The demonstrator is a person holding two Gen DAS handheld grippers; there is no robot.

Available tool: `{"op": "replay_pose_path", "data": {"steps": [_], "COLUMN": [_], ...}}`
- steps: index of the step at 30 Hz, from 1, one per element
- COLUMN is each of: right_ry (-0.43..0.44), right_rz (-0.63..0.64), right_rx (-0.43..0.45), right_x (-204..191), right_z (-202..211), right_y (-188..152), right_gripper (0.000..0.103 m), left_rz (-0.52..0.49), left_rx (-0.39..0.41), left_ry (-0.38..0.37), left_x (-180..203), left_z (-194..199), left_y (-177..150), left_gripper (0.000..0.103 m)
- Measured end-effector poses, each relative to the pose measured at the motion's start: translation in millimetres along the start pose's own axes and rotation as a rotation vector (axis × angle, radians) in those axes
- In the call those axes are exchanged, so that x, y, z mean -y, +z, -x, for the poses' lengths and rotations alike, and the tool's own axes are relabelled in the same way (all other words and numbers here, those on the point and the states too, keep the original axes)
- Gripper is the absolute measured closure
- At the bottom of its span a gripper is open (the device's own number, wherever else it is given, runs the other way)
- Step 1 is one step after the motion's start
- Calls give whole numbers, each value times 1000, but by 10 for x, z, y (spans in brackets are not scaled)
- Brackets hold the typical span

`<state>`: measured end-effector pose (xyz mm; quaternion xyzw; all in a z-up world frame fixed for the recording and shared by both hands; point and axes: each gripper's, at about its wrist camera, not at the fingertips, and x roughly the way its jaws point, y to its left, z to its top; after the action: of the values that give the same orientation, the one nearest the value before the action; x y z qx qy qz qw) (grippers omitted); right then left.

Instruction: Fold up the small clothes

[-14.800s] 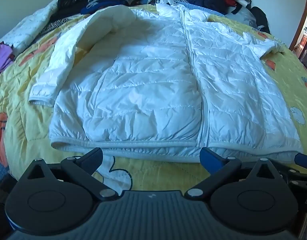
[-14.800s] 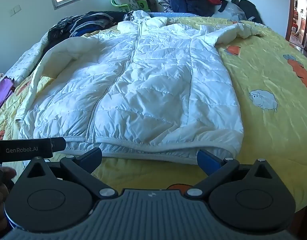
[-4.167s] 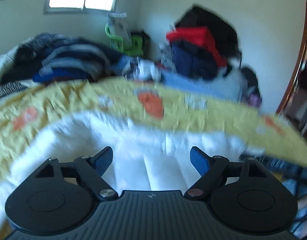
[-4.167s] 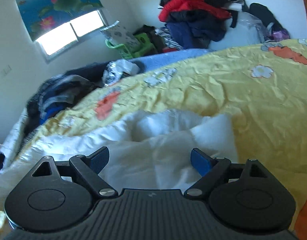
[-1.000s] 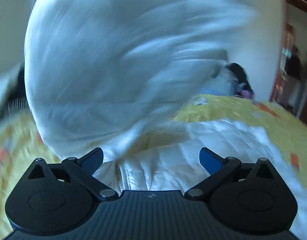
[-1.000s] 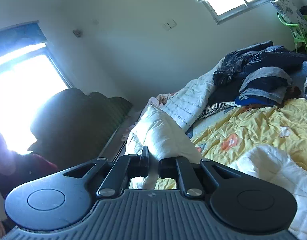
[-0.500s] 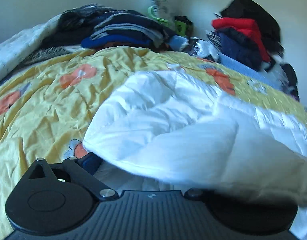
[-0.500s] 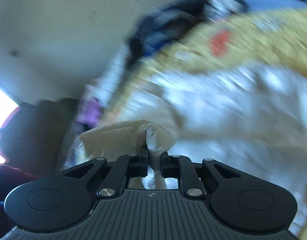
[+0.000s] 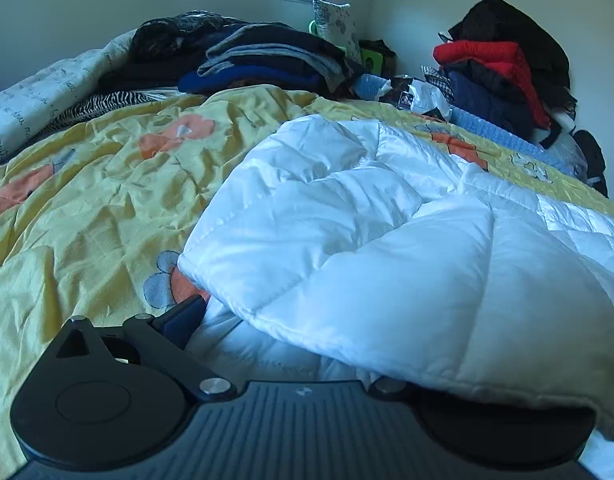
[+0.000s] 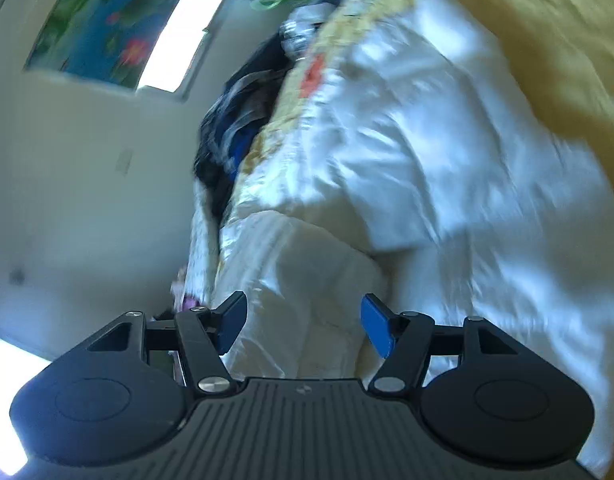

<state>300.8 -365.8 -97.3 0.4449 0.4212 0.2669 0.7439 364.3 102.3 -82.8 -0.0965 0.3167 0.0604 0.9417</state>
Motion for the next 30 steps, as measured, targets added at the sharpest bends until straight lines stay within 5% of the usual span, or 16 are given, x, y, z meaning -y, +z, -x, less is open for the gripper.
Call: {"op": "replay_pose_path", "data": {"steps": [10, 18, 23, 28, 30], "right_ry": [-39, 155, 172, 468, 418], "right_rz": [-116, -222, -235, -185, -195], "right_rx": [133, 83, 93, 165, 193], "right_x": [217, 245, 298, 169, 181], "right_z": [-453, -638, -618, -364, -307], "right_y": [-250, -333, -369, -449, -444], "right_gripper": [30, 32, 32, 32, 20], "left_rz": [15, 20, 21, 24, 25], "left_rx": [4, 5, 6, 7, 8], "left_ry": [-17, -21, -23, -25, -25], "left_x": [-41, -48, -48, -49, -50], "left_z": [0, 0, 1, 2, 3], "left_y": [5, 7, 6, 6, 5], "left_gripper": [0, 0, 0, 0, 0]}}
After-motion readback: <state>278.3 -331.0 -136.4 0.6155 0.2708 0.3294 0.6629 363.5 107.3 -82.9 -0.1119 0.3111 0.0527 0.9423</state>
